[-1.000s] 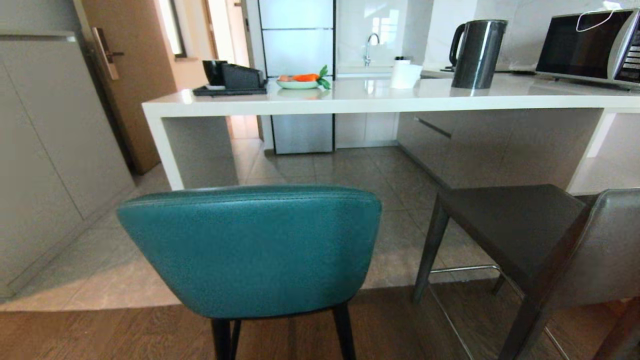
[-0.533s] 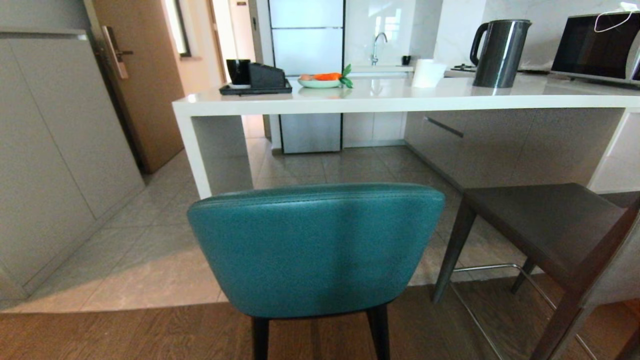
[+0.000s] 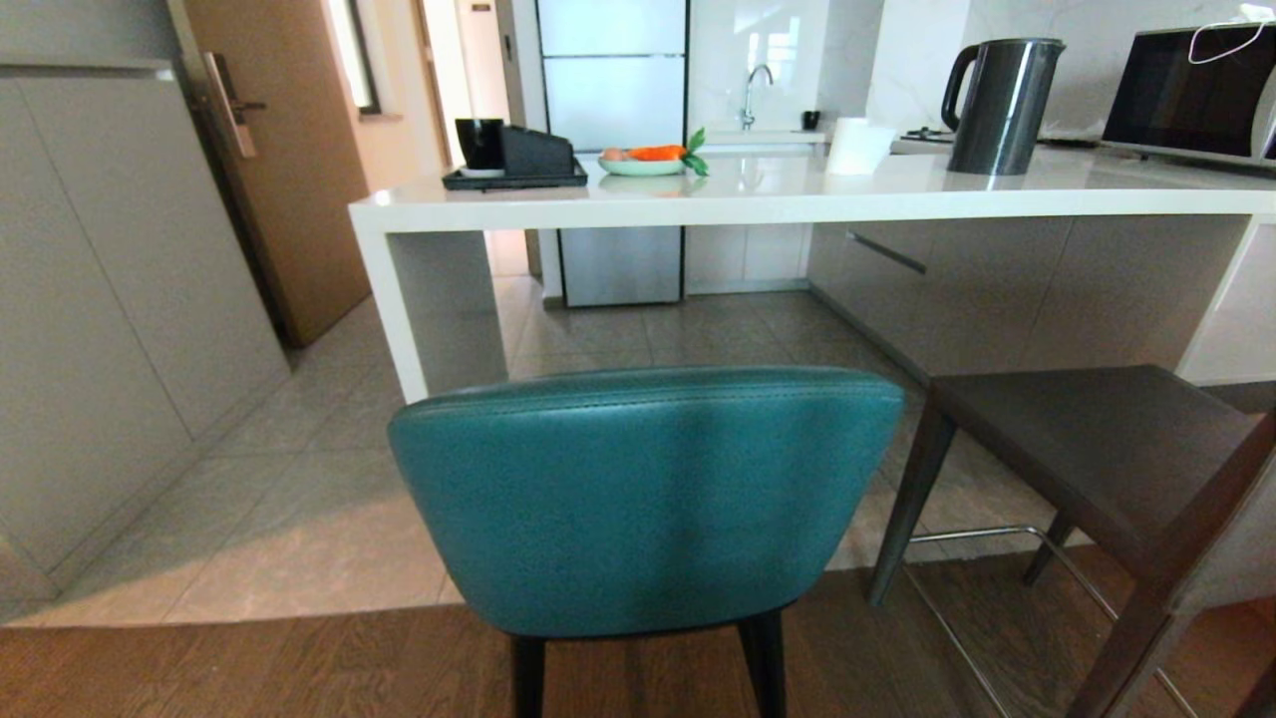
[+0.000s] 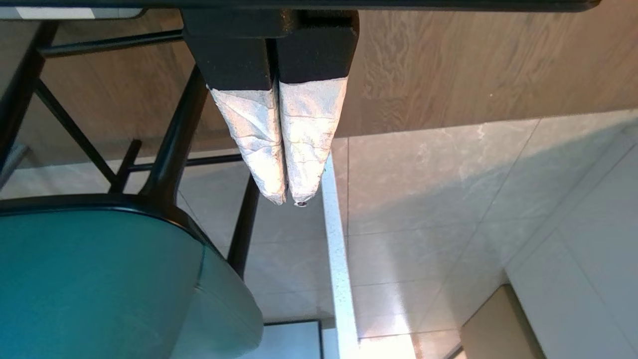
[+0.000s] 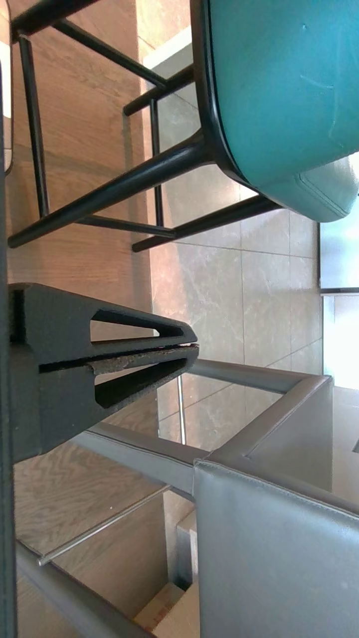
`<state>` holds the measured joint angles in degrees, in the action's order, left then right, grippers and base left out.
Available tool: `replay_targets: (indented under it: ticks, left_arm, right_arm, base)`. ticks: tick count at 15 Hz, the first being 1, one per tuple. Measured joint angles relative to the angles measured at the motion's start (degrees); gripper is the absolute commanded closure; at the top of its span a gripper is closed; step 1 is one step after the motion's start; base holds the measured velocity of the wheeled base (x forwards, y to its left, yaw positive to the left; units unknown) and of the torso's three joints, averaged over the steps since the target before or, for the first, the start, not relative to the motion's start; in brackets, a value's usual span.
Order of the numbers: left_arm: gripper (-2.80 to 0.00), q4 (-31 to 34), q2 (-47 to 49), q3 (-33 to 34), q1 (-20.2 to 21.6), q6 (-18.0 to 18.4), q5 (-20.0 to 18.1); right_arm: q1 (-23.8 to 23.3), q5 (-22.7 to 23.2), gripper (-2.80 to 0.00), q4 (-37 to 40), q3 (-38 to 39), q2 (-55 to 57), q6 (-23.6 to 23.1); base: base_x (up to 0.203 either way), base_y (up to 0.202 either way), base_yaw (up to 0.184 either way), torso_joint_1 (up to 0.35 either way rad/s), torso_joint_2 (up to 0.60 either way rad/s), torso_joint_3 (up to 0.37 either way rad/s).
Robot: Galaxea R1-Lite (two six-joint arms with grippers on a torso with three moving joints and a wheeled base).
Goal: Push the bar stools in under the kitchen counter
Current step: Push the blue chair back under the dining table
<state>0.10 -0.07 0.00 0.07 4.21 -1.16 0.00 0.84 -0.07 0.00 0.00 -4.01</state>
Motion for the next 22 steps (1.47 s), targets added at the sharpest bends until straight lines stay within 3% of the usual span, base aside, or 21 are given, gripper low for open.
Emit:
replay_targets:
  ticks: [9,13,17,22]
  left_arm:
    - [0.00,-0.6,0.0,-0.6,0.0,-2.4,0.1]
    - [0.00,-0.9,6.6,-10.3,0.1,-6.3,-3.8]
    - [0.00,-13.1,23.0,-13.2,-0.1,-6.2,-7.7]
    - [0.00,-33.5,46.3,-13.6,-3.1,-6.1,-9.2]
  right_arm:
    - [-0.1,-1.1,0.00,0.5,-0.5,0.1,2.7]
    - [0.0,0.3,0.00,-0.7,-7.9,7.7,4.2]
    - [0.2,3.7,0.00,-13.5,-11.1,23.9,5.3]
    - [2.9,4.5,0.00,-37.6,-13.2,49.5,6.4]
  base:
    - [0.000,0.000,0.000,0.000,0.00,0.000]
    - [0.000,0.000,0.000,0.000,0.00,0.000]
    - [0.000,0.000,0.000,0.000,0.00,0.000]
    - [0.000,0.000,0.000,0.000,0.00,0.000]
